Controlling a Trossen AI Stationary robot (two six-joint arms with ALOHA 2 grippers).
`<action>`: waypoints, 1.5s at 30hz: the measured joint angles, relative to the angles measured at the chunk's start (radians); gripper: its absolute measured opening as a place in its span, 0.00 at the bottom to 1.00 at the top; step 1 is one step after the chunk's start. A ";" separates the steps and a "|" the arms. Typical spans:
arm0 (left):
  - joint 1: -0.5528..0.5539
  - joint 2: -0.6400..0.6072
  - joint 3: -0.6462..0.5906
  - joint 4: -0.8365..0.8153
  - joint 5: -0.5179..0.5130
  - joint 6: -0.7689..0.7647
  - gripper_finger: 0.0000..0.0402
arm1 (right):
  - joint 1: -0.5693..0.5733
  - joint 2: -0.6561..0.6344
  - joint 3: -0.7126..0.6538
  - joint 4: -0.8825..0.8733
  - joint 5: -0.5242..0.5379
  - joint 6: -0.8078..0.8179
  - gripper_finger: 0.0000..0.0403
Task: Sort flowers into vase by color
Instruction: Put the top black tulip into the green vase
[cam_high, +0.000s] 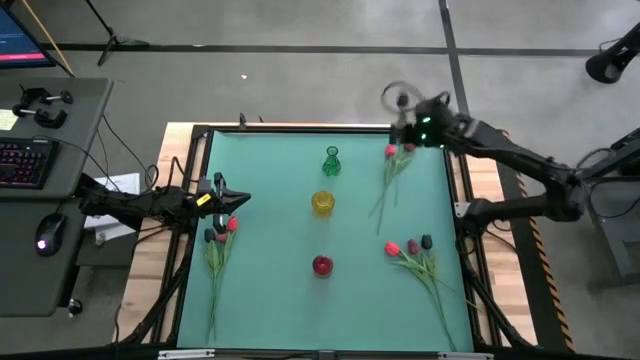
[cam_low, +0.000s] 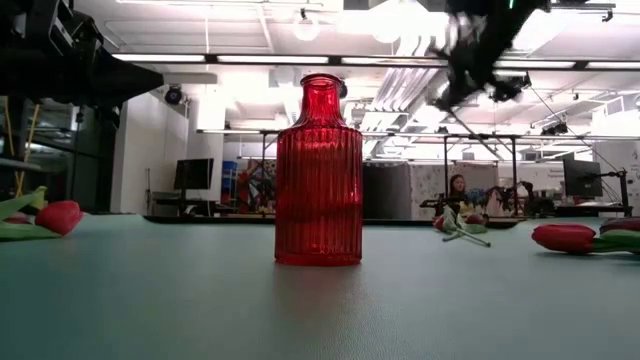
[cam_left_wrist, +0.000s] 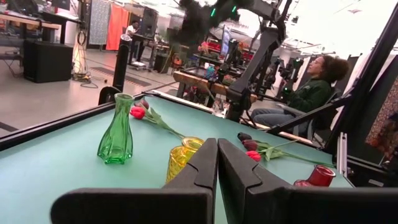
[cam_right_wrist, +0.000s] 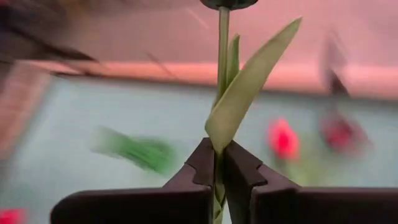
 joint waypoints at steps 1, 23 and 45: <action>0.000 0.000 0.000 0.000 0.000 0.000 0.00 | 0.018 -0.013 0.015 0.090 -0.011 -0.057 0.01; 0.000 0.000 0.000 0.000 0.000 0.000 0.00 | 0.175 0.367 0.023 1.079 -0.077 -0.693 0.00; 0.000 0.000 0.000 0.000 0.000 0.000 0.00 | 0.177 0.370 0.023 0.946 -0.081 -0.597 0.05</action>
